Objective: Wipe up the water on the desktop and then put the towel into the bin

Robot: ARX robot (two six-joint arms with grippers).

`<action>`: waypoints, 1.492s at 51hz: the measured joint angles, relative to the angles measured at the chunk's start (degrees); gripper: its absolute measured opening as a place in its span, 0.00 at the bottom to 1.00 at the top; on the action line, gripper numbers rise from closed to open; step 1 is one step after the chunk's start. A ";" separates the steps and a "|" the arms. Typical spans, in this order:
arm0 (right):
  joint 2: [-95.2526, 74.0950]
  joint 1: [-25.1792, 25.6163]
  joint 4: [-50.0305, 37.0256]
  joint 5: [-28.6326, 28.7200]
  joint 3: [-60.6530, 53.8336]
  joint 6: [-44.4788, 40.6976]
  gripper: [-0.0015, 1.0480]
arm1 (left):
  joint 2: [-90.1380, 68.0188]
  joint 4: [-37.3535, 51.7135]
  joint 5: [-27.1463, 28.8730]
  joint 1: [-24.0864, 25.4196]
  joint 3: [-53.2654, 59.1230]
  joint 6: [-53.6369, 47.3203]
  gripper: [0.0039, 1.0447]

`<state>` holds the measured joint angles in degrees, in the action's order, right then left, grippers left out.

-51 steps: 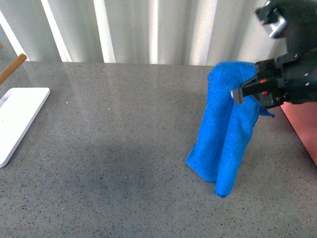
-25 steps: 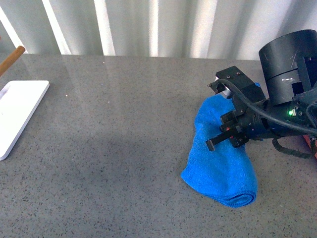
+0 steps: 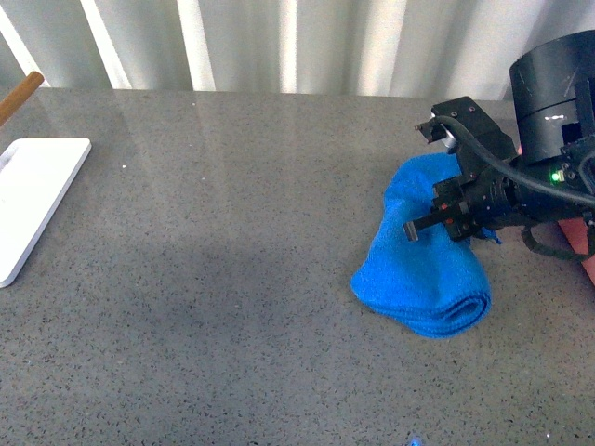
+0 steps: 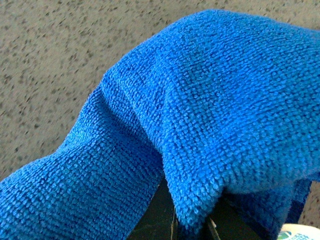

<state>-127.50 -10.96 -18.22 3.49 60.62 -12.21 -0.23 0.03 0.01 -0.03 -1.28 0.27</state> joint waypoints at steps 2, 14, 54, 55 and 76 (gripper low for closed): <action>-1.53 0.07 0.24 0.04 2.43 0.13 0.03 | 0.00 0.00 0.00 0.00 0.00 0.00 0.94; -7.52 -0.90 2.62 -0.42 13.09 0.76 0.03 | 0.00 0.00 0.00 0.00 0.00 0.00 0.94; -1.25 -15.69 -2.60 8.22 -0.20 -6.12 0.03 | 0.02 0.00 0.00 0.02 0.00 0.00 0.94; -0.15 -15.21 -3.30 8.37 -2.01 -6.91 0.03 | 0.02 0.00 0.00 0.00 0.00 0.00 0.94; 17.16 -3.72 -3.39 11.67 -17.16 -12.85 0.03 | 0.02 0.00 0.00 0.00 0.00 0.00 0.94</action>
<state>-110.34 -14.68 -21.61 15.16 43.46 -25.06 -0.21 0.03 0.01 -0.03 -1.28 0.27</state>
